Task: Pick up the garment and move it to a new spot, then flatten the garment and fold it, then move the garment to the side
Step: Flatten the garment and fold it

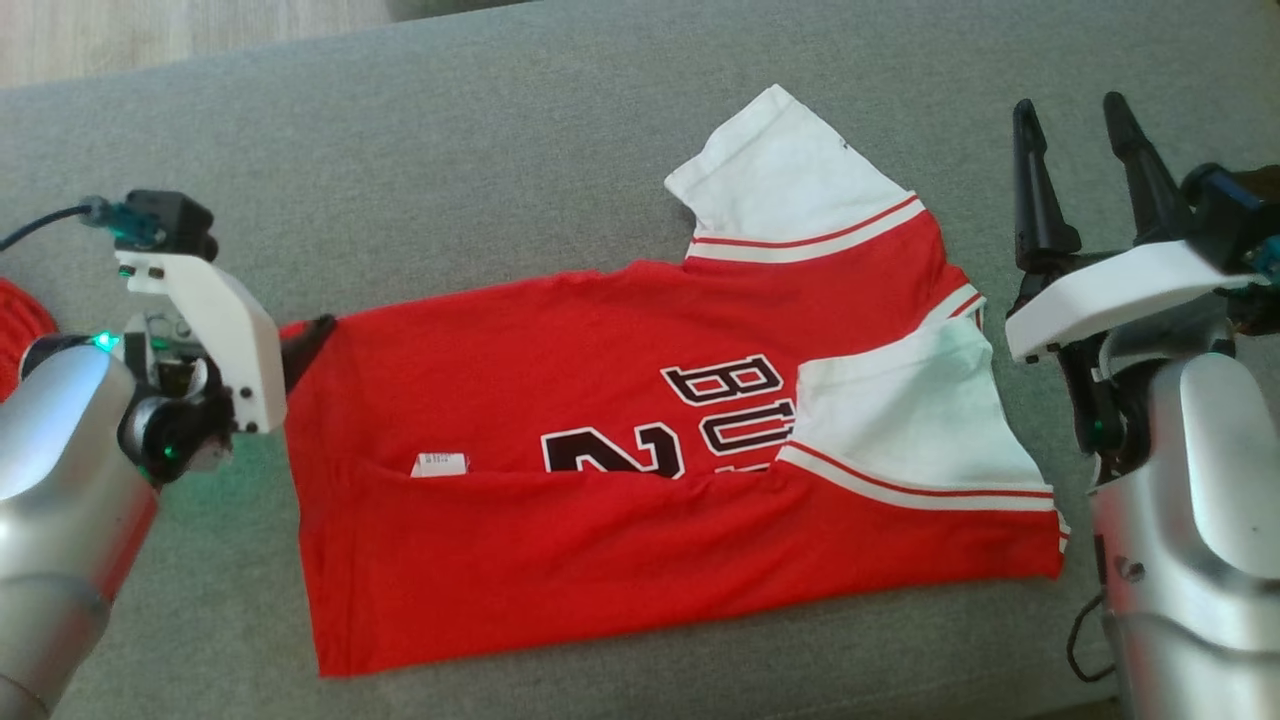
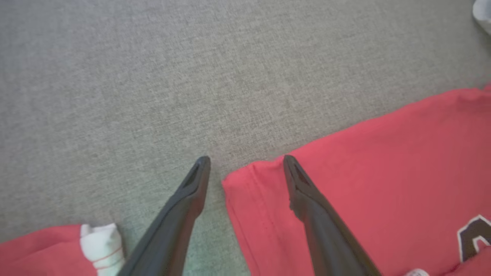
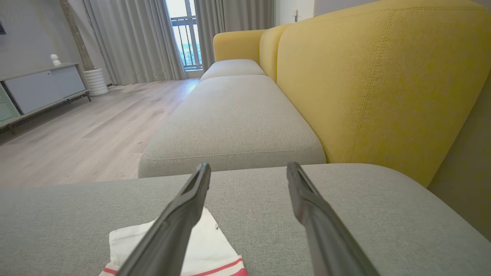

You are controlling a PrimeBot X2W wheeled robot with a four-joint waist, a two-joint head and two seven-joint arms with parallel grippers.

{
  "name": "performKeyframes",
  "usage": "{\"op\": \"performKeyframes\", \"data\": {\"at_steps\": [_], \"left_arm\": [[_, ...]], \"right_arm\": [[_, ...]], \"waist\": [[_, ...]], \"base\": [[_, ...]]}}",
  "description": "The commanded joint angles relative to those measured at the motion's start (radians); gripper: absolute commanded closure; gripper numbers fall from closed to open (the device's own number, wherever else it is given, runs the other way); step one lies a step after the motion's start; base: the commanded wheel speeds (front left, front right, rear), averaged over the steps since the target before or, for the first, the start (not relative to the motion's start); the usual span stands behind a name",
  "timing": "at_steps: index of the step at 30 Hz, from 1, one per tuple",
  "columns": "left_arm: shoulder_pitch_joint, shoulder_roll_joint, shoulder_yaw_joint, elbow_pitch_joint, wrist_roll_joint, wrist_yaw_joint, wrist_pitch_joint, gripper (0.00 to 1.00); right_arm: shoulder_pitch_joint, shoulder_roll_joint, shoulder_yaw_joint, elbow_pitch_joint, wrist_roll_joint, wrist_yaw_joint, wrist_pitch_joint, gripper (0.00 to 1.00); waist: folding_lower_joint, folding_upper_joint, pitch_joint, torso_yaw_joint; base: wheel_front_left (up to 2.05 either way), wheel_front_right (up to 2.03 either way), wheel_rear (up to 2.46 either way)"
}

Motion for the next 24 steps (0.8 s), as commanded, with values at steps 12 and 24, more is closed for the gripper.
{"op": "performKeyframes", "data": {"at_steps": [12,24], "left_arm": [[-0.023,0.083,-0.019,-0.034,-0.028,0.002,0.022,0.0],[-0.012,0.087,-0.086,-0.057,-0.052,0.002,0.064,1.0]], "right_arm": [[-0.036,0.001,0.031,-0.031,0.013,-0.001,-0.006,0.0],[-0.037,-0.005,0.014,-0.038,0.012,-0.001,-0.006,0.0]], "waist": [[0.0,0.0,0.011,-0.012],[0.0,0.0,0.015,-0.017]], "base": [[0.0,0.0,0.0],[0.0,0.0,0.0]]}}
